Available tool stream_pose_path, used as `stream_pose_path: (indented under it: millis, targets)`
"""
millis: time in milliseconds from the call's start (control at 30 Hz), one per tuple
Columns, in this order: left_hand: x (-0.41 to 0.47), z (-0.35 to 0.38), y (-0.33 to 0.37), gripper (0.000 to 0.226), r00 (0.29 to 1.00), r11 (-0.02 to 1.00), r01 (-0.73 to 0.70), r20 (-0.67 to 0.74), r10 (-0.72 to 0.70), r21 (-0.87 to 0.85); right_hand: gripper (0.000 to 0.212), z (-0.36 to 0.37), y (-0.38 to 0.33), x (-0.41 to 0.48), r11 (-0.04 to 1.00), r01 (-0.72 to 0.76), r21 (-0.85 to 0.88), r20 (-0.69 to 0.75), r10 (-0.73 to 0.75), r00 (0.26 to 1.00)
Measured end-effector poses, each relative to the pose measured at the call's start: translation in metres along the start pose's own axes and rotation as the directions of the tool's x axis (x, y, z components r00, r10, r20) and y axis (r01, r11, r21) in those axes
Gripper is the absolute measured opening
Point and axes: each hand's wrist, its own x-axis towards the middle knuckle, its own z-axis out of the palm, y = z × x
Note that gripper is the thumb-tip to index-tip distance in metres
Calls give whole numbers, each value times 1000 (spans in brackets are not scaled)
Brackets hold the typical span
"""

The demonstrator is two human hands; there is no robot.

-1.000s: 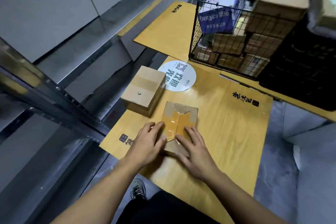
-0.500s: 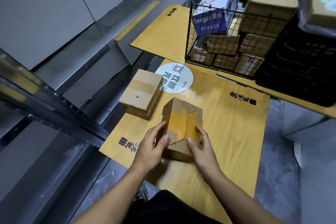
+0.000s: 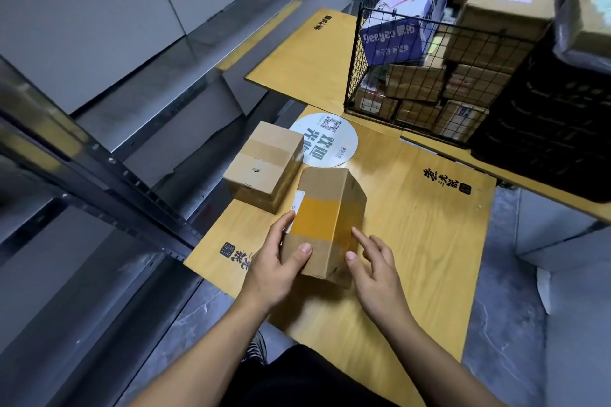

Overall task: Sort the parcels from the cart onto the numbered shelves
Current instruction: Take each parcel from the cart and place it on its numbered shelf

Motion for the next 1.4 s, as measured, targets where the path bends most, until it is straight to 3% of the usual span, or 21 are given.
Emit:
stream_pose_path:
  millis: [67, 167, 333, 500, 767, 1000, 1133, 1233, 1400]
  targets:
    - [-3, 0, 0, 64, 1000, 998, -12, -4, 13, 68, 41, -2, -7, 1, 999, -12, 44, 7, 12, 1000]
    - [-10, 8, -1, 71, 999, 991, -45, 23, 43, 129, 62, 3, -16, 0, 947, -86, 309, 95, 59, 994]
    - [-14, 7, -1, 42, 994, 990, -113, 16, 112, 90, 53, 6, -13, 2, 895, -94, 436, 33, 89, 996]
    - [-10, -5, -6, 40, 985, 994, -79, -144, 90, 79, 60, 1, -10, 5, 818, -141, 558, 147, 70, 987]
    - [-27, -22, -11, 52, 982, 991, -45, -176, 67, 127, 62, 7, -17, 5, 814, -177, 554, 305, -1, 952]
    - [-56, -54, -20, 54, 942, 962, -47, -308, 131, 268, 56, 36, -29, -3, 955, 42, 293, 202, -104, 974]
    - [-85, -73, -36, 58, 919, 951, 6, -377, 117, 309, 46, 67, -41, -11, 972, 17, 233, 306, -90, 948]
    - [-118, -86, -51, 59, 873, 957, 73, -481, 75, 281, 36, 94, -52, -27, 979, 2, 205, 449, -96, 888]
    - [-191, -111, -67, 60, 777, 955, 148, -628, 47, 255, 58, 148, -61, -79, 984, 39, 176, 589, -137, 796]
